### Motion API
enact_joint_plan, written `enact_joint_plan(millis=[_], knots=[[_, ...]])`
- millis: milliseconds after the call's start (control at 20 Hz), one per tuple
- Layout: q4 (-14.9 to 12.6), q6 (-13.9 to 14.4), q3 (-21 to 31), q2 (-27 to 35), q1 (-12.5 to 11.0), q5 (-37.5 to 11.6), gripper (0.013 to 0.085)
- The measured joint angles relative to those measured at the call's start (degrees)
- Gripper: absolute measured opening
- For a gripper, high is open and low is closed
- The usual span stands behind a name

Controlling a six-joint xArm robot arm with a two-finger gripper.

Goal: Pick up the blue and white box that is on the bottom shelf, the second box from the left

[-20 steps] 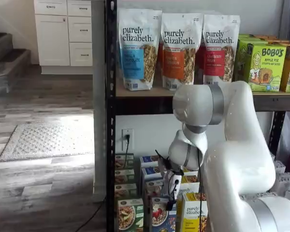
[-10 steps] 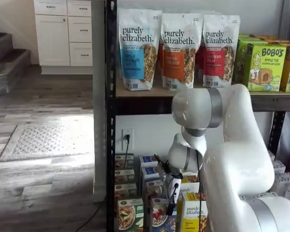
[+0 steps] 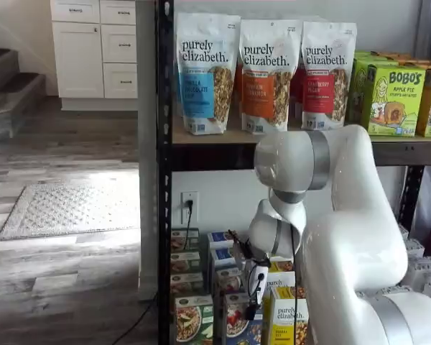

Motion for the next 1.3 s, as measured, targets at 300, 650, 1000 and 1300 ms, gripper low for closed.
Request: enact_joint_plan(millis=[300, 650, 1000, 1300], knots=[[-0.21, 0.28, 0.78, -0.45, 0.17, -0.68, 0.061], [-0.14, 0.37, 0.98, -0.54, 0.35, -0.73, 0.053], [-1.11, 1.14, 1.74, -1.01, 0.32, -0.96, 0.045], [-1.24, 1.35, 4.36, -2.84, 0.56, -1.09, 0.045]])
